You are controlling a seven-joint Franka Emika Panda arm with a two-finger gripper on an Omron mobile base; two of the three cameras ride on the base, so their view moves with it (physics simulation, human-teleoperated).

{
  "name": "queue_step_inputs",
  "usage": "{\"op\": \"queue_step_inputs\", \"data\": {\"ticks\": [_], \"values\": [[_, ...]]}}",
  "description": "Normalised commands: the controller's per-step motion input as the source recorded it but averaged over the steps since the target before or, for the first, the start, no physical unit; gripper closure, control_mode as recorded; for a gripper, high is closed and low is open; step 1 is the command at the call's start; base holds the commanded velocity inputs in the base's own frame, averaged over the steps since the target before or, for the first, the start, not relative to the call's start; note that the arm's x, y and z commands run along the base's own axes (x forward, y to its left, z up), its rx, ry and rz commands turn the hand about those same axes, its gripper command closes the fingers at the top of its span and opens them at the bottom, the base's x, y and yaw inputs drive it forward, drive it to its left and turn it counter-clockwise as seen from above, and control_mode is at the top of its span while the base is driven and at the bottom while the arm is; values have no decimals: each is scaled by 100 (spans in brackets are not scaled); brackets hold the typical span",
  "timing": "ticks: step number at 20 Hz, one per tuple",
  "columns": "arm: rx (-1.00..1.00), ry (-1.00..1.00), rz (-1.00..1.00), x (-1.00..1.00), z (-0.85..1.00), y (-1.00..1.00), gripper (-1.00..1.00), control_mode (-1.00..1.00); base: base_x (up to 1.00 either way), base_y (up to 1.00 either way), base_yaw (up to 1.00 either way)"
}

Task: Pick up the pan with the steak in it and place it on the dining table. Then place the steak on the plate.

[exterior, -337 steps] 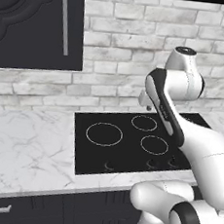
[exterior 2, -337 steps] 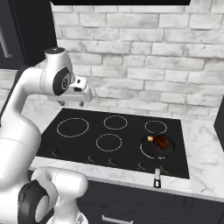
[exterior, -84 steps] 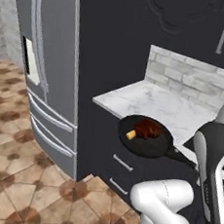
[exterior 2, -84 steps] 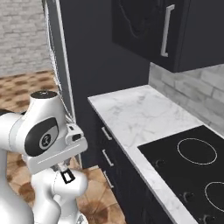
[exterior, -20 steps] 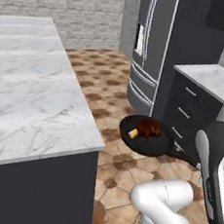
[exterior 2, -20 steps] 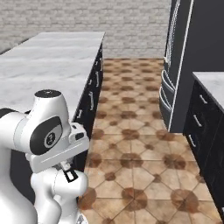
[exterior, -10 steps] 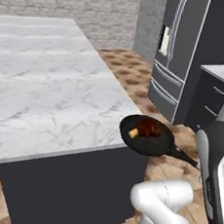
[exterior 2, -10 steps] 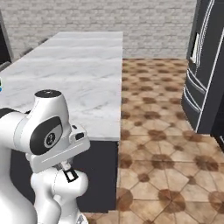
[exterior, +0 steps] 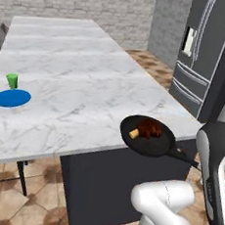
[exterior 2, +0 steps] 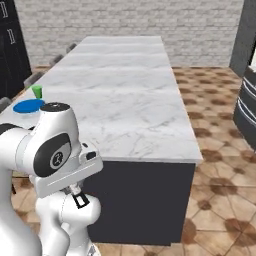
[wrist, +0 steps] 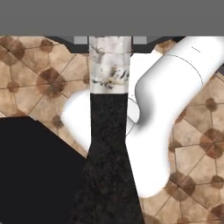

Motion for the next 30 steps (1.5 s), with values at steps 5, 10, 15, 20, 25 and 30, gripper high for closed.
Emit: {"op": "queue_step_inputs", "data": {"ticks": [5,10,15,20,25,30], "values": [[0,0,0,0,0,0,100,100,-1,99,0],[0,0,0,0,0,0,100,100,1,84,0],[0,0,0,0,0,0,100,100,44,30,-2],[0,0,0,0,0,0,100,100,67,30,-5],[0,0,0,0,0,0,100,100,44,55,-3],[0,0,0,0,0,0,100,100,26,30,-1]]}}
